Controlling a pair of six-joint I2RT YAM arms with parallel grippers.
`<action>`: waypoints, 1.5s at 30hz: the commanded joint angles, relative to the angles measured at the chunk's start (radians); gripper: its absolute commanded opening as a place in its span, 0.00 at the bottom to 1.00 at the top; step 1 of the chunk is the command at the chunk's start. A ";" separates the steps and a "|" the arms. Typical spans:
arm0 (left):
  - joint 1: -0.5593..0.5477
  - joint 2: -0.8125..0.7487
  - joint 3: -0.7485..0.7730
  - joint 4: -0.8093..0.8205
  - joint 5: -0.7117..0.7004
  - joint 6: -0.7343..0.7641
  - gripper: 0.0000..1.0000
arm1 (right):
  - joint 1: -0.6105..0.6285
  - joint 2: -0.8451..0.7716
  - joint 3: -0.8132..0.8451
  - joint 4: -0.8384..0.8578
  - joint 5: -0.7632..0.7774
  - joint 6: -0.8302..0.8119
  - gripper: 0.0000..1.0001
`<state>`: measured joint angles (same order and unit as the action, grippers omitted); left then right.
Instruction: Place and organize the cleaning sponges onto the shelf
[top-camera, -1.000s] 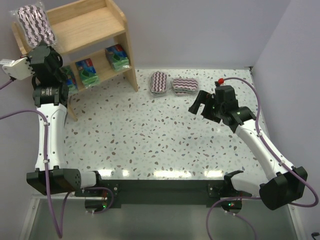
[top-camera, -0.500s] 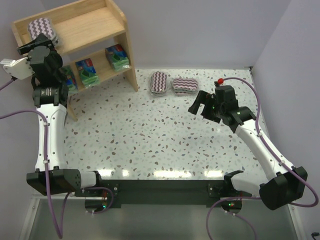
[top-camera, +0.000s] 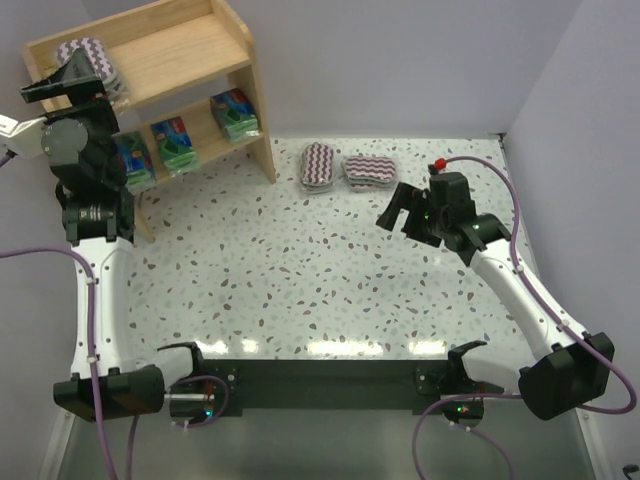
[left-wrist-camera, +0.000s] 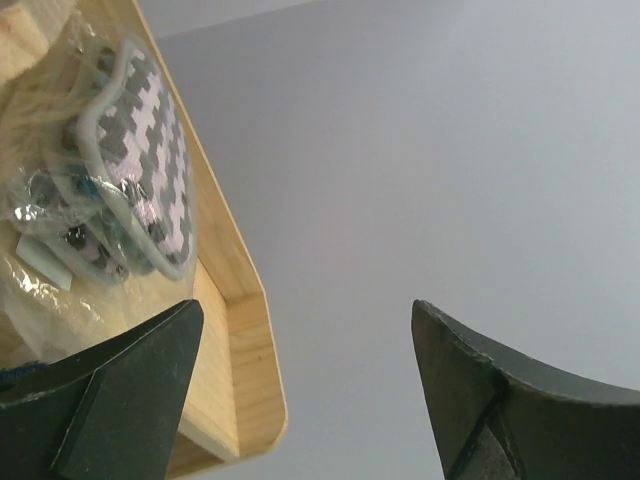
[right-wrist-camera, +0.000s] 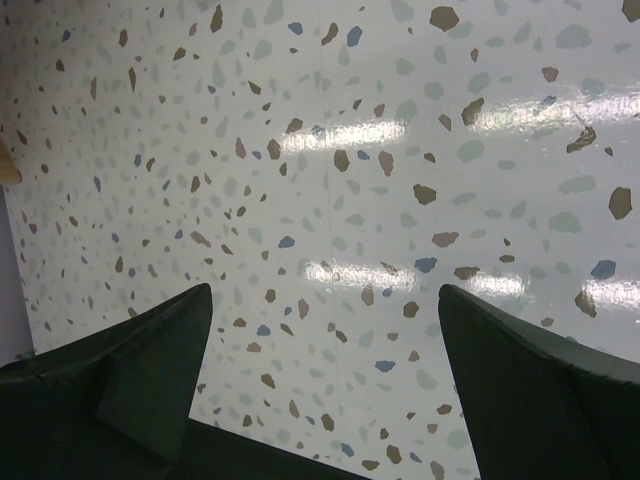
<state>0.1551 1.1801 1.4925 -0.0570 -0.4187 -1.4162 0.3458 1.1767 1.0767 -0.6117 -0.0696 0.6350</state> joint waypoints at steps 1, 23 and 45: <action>0.004 -0.115 -0.086 0.146 0.156 0.104 0.91 | -0.002 -0.011 -0.003 0.026 0.010 -0.017 0.99; -0.185 -0.429 -0.644 0.004 1.204 0.644 0.89 | -0.011 0.863 0.806 0.076 0.430 -0.032 0.98; -0.324 -0.363 -0.828 -0.147 1.080 0.820 0.84 | 0.004 0.985 0.621 0.139 0.309 -0.044 0.93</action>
<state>-0.1471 0.7940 0.6865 -0.2337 0.6865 -0.6250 0.3141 2.2478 1.8763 -0.4721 0.3092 0.5949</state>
